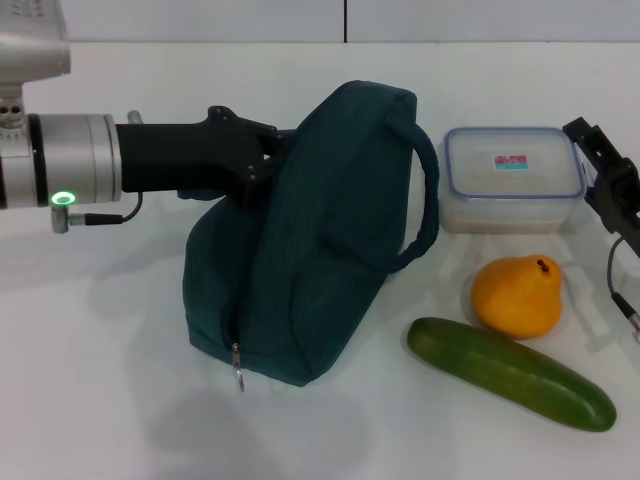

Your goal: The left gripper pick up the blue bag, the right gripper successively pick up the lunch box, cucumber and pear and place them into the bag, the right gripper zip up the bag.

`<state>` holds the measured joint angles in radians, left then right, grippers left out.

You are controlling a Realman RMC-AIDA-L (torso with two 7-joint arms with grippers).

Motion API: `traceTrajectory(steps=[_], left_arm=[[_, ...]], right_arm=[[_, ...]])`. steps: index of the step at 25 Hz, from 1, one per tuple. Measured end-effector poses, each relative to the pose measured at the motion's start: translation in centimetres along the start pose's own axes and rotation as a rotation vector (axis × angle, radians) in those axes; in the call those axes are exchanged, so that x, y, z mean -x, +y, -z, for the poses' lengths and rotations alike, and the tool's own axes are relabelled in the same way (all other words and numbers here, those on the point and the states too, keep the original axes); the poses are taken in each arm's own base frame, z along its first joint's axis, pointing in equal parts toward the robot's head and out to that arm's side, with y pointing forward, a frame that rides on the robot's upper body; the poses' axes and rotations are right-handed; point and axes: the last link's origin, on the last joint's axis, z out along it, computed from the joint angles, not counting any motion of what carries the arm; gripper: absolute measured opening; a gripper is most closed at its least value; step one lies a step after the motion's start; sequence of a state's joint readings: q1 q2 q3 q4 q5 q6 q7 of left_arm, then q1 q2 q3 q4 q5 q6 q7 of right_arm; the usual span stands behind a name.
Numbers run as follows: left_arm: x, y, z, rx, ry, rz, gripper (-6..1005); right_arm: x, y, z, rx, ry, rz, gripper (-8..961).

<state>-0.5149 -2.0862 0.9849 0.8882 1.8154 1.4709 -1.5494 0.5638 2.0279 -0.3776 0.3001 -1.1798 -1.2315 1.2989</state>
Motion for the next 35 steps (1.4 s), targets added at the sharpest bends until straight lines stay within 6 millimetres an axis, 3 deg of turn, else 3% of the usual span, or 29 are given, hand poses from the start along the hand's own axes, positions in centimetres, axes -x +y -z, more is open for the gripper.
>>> traceTrajectory(steps=[18, 23, 35], left_arm=[[-0.04, 0.08, -0.26, 0.009, -0.006, -0.014, 44], [0.15, 0.11, -0.15, 0.007, -0.011, -0.012, 44], [0.18, 0.07, -0.15, 0.007, -0.013, -0.031, 44]], right_arm=[[-0.25, 0.37, -0.35, 0.008, -0.008, 0.000, 869], [-0.46, 0.48, -0.36, 0.008, -0.021, 0.000, 757], [-0.43, 0.55, -0.46, 0.010, -0.020, 0.012, 301]])
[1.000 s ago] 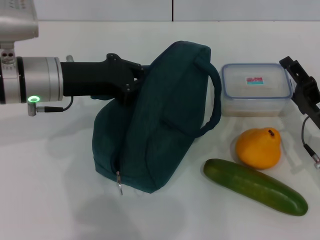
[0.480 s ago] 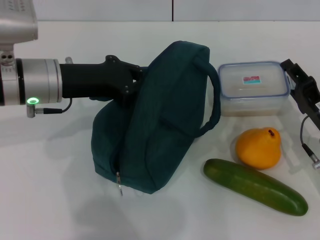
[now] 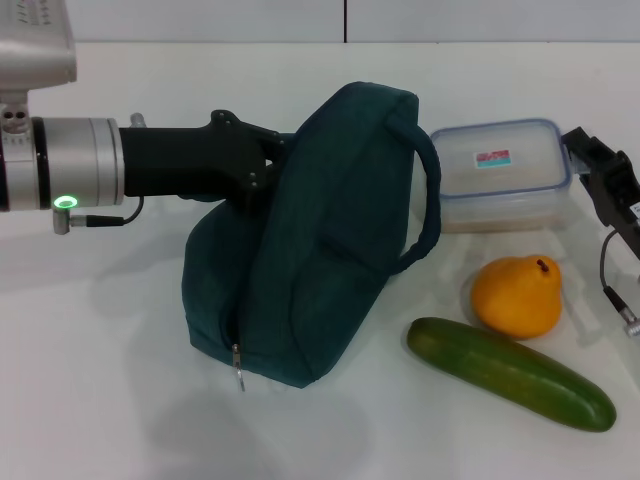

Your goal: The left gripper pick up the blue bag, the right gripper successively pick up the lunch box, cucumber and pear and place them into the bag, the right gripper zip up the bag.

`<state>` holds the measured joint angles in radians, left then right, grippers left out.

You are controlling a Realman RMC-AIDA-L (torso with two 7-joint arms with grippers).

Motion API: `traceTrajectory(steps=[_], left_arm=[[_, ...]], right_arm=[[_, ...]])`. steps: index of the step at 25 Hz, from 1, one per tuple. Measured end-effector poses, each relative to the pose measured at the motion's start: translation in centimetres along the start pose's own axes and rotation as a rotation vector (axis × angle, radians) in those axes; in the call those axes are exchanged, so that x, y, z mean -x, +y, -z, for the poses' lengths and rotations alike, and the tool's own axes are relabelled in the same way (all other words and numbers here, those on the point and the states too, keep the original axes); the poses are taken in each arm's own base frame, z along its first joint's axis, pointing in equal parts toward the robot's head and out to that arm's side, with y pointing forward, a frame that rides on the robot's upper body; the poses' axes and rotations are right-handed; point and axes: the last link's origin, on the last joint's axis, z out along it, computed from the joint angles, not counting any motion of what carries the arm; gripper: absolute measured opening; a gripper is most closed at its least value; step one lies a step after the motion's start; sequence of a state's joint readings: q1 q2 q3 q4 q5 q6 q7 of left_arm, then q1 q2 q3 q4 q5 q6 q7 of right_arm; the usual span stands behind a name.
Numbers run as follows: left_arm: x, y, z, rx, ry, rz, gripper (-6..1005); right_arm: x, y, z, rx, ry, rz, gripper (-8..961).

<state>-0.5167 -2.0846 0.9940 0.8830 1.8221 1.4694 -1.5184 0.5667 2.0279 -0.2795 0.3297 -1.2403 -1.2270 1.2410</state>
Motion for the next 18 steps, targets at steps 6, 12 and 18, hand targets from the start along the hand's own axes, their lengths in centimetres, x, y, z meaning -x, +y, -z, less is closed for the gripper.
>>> traceTrajectory(steps=[6, 12, 18], left_arm=[[-0.03, 0.00, 0.05, -0.002, 0.003, -0.005, 44], [-0.11, -0.01, 0.03, -0.001, 0.006, -0.006, 44], [-0.14, 0.02, -0.08, 0.001, 0.008, -0.005, 44]], right_arm=[[0.12, -0.05, -0.02, -0.004, -0.008, 0.014, 180], [0.20, -0.08, -0.04, -0.005, -0.011, 0.047, 129], [0.48, -0.21, -0.07, -0.007, -0.003, 0.076, 97]])
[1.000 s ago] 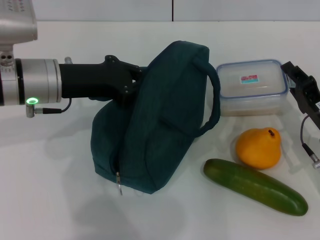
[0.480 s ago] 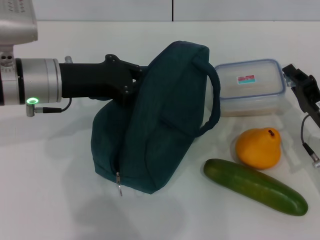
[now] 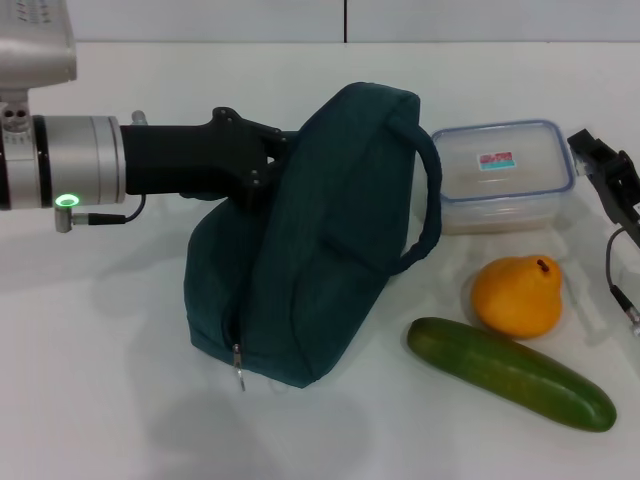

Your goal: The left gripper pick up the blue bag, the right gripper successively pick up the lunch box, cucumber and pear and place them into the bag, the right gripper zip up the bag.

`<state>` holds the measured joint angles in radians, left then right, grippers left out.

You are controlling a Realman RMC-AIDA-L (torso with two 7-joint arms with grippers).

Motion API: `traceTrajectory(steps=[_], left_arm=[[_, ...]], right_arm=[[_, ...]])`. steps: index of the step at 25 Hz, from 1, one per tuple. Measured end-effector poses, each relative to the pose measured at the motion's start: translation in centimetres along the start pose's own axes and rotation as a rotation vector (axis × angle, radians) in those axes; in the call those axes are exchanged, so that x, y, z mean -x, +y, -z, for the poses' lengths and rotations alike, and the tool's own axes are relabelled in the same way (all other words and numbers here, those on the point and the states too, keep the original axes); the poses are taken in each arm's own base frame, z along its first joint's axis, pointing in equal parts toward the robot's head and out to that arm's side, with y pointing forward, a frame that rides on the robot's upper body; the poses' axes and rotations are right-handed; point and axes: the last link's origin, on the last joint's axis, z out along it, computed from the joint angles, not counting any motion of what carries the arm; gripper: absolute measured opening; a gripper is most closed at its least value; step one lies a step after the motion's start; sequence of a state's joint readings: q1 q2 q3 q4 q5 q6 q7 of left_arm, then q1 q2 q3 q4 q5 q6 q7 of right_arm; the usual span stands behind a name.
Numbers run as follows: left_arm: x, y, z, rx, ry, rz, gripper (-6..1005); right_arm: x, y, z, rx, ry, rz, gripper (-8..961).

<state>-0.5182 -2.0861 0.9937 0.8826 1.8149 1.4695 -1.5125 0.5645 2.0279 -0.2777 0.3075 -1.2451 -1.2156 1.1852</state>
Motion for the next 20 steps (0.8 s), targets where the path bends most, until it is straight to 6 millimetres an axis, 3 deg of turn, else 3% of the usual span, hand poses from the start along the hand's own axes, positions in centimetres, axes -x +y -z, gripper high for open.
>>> traceTrajectory(steps=[9, 20], left_arm=[[-0.6, -0.4, 0.5, -0.031, 0.077, 0.036, 44], [-0.1, -1.2, 3.0, -0.139, 0.205, 0.158, 44]], right_arm=[[0.8, 0.8, 0.3, 0.099, 0.016, 0.235, 98], [2.3, 2.4, 0.7, 0.245, -0.010, 0.439, 98]])
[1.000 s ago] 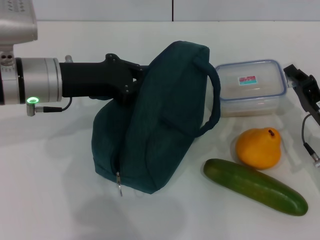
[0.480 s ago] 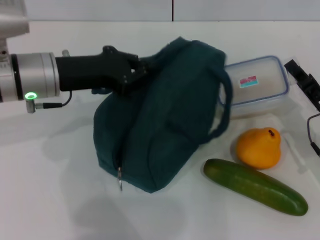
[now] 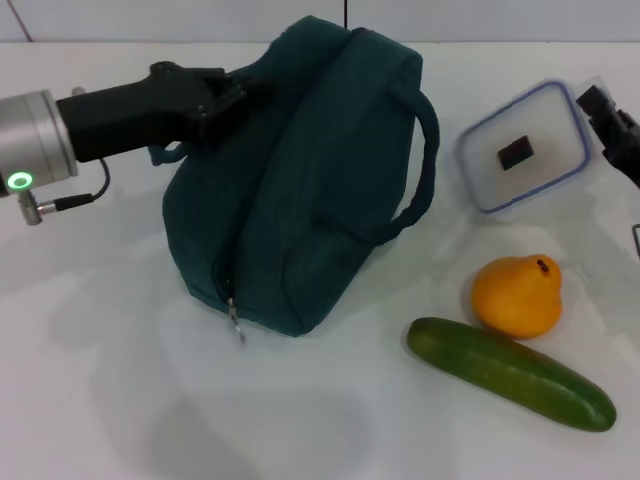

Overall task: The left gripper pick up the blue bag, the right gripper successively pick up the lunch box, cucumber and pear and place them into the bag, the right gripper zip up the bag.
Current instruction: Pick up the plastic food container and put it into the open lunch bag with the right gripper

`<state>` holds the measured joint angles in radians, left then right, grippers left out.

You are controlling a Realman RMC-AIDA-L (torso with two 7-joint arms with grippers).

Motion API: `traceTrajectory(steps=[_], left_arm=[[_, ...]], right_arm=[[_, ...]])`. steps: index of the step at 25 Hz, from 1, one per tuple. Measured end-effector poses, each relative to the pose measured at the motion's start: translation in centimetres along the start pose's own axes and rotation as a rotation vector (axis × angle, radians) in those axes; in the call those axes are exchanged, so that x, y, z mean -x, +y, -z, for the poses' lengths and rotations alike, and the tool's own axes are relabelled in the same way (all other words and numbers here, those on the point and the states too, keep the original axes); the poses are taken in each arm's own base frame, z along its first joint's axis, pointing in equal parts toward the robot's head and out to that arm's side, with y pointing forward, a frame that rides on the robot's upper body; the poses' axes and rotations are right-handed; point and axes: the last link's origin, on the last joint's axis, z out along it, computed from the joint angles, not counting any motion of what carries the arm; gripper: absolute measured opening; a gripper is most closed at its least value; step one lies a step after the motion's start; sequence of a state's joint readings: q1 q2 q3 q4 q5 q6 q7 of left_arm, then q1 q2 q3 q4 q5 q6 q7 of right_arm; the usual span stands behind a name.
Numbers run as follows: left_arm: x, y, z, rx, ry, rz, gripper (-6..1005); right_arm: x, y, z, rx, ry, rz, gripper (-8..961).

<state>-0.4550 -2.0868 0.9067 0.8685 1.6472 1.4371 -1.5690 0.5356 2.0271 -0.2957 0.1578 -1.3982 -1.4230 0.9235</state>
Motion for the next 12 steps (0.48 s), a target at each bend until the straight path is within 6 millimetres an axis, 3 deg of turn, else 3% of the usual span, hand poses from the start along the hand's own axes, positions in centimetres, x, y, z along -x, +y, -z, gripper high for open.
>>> traceTrajectory(steps=[12], left_arm=[[-0.2, 1.4, 0.2, 0.102, -0.018, -0.037, 44]], right_arm=[[2.1, 0.5, 0.0, 0.122, -0.018, 0.055, 97]])
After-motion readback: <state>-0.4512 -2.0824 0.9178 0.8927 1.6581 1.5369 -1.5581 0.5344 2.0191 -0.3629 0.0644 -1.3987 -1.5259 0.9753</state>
